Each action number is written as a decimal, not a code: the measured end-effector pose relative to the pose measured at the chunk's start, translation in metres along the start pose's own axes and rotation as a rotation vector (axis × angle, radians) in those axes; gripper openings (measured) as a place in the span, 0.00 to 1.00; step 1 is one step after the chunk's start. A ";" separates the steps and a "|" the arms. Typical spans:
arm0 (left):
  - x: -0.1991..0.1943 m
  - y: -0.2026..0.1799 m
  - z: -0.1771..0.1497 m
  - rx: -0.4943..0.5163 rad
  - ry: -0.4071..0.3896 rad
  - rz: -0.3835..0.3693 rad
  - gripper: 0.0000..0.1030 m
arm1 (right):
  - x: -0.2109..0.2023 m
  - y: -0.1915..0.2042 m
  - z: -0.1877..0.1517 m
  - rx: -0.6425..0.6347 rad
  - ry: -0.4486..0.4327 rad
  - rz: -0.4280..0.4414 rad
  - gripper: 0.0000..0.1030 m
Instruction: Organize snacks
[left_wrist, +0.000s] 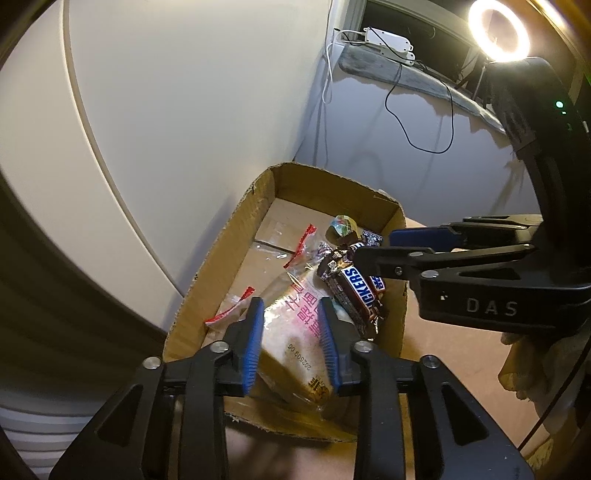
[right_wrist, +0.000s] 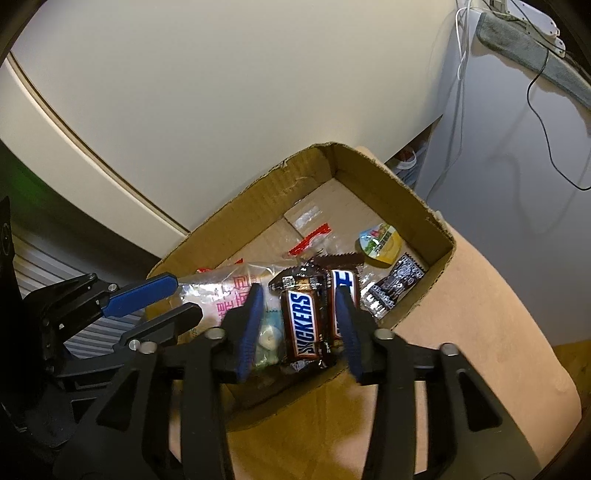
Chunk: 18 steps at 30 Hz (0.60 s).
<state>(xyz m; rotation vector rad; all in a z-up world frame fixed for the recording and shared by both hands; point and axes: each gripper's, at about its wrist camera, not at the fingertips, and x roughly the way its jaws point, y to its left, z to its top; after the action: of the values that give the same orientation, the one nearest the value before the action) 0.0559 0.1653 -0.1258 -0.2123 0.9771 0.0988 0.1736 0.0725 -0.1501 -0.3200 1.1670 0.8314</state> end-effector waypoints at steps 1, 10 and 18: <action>-0.001 0.000 0.000 -0.002 -0.002 0.005 0.36 | -0.001 0.000 0.000 -0.001 -0.004 -0.002 0.46; -0.016 -0.002 -0.002 0.008 -0.025 0.037 0.44 | -0.024 -0.004 -0.008 -0.007 -0.043 -0.035 0.56; -0.042 -0.008 -0.012 -0.007 -0.054 0.055 0.51 | -0.051 -0.003 -0.031 -0.008 -0.095 -0.055 0.61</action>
<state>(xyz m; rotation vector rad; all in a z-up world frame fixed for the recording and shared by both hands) 0.0239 0.1553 -0.0962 -0.1879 0.9295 0.1577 0.1470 0.0307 -0.1165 -0.3152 1.0621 0.7949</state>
